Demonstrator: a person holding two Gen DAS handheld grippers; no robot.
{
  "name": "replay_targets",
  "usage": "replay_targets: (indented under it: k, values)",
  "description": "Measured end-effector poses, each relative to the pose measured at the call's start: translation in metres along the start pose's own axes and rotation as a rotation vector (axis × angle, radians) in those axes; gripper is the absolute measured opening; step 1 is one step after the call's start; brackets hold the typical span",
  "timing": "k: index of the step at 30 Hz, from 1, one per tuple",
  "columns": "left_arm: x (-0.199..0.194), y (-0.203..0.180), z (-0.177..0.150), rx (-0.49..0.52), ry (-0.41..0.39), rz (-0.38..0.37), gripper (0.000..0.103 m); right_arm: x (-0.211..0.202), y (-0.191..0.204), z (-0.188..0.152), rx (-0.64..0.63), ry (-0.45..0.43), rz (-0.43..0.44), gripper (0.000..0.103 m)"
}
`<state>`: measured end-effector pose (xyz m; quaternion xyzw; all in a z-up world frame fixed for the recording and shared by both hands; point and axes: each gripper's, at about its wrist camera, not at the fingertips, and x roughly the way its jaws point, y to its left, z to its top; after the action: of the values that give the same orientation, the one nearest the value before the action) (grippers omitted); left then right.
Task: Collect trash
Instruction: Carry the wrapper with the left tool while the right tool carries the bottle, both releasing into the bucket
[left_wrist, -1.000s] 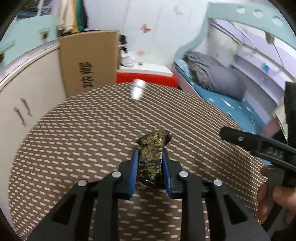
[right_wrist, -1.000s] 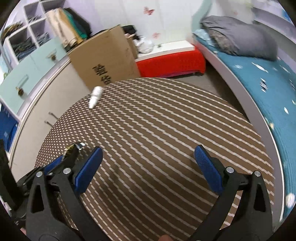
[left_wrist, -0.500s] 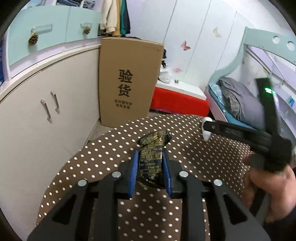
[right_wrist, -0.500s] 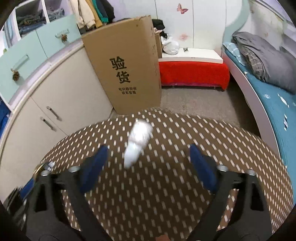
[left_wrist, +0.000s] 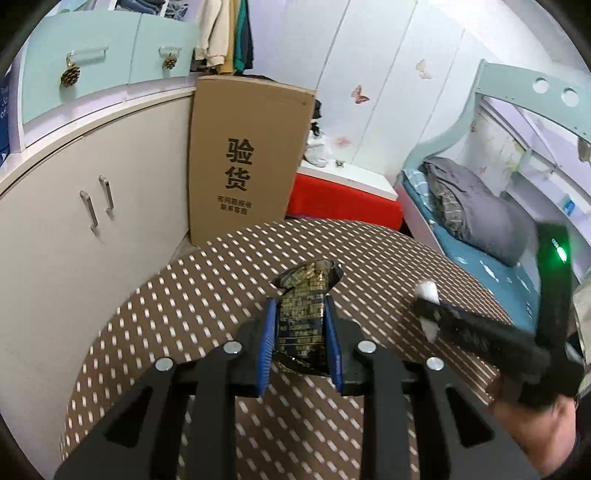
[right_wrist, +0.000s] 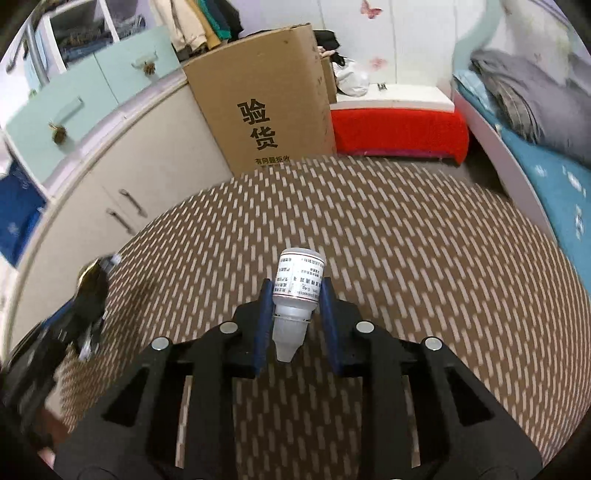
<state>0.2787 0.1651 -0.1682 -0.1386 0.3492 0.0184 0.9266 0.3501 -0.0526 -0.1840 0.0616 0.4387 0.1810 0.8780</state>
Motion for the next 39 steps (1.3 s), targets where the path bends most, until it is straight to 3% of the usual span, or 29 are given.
replay_targets:
  k: [9, 22, 30, 39]
  values:
    - [-0.058, -0.071, -0.046, 0.097, 0.036, -0.127, 0.025, -0.127, -0.059, -0.079, 0.142, -0.101, -0.008, 0.026]
    - [-0.102, -0.207, -0.089, 0.285, 0.058, -0.302, 0.025, -0.260, -0.165, -0.130, 0.305, -0.302, -0.121, 0.026]
    - [-0.109, -0.298, -0.127, 0.423, 0.101, -0.424, 0.025, -0.304, -0.239, -0.176, 0.445, -0.334, -0.244, 0.026]
    - [-0.089, -0.393, -0.172, 0.553, 0.206, -0.524, 0.025, -0.307, -0.299, -0.214, 0.554, -0.298, -0.324, 0.026]
